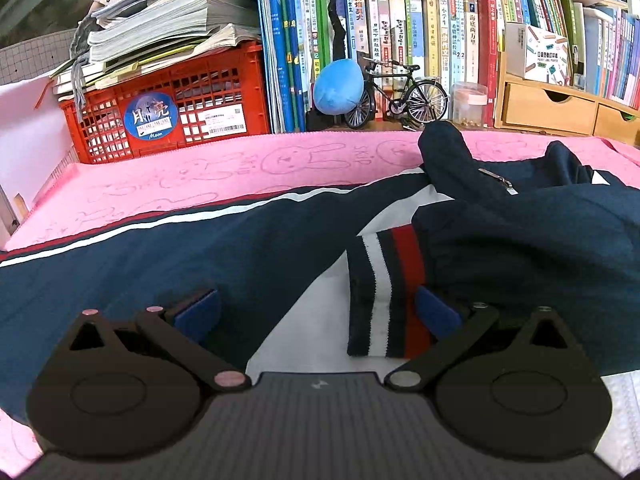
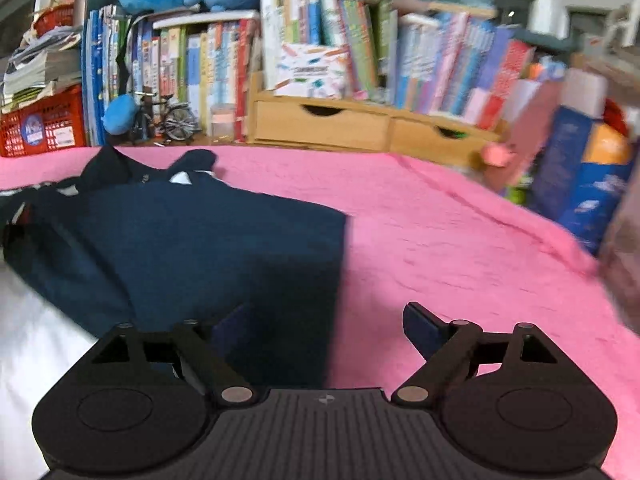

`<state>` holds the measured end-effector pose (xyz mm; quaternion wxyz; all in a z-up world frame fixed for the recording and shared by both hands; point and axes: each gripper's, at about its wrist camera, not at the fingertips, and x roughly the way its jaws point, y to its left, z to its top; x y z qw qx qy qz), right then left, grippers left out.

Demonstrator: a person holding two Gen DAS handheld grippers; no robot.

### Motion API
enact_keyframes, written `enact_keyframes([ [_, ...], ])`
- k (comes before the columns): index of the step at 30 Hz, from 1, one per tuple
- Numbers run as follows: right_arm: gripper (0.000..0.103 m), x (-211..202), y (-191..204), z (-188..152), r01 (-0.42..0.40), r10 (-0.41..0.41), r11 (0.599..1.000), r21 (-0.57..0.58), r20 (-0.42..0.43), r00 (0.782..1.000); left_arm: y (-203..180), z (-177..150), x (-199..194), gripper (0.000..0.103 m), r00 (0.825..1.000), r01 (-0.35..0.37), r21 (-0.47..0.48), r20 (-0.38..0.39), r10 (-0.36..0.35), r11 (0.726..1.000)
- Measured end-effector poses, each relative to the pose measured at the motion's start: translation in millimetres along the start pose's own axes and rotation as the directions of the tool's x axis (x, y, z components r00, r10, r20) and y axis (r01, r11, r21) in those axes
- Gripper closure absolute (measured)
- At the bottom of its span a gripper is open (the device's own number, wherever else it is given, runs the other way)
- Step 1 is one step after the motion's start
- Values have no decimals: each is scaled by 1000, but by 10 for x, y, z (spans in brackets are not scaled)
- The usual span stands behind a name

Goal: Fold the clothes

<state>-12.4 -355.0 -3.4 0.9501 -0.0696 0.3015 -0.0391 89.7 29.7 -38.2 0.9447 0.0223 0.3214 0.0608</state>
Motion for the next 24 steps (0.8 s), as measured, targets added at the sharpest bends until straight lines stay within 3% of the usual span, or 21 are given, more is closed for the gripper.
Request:
enact_keyframes([
  [7,11,-844,-538,-452,112,-114,993,45,38,993,8,-3,0,0,1000,6,-6,-3,-6,1000],
  [10,9,-1113,-572,-622,73,-79,994,78,81,994,17,-8,-4,0,1000,10,-7,-3,-10,1000],
  [16,9,-1120,68,-798,-107,86,989,106,188,978,69,-27,-11,0,1000,26,-34,-13,-27,999],
  [24,9,-891,999,-386,-270,267,963,-21,226,937,-31,-59,-115,0,999,-36,35,11,36,999],
])
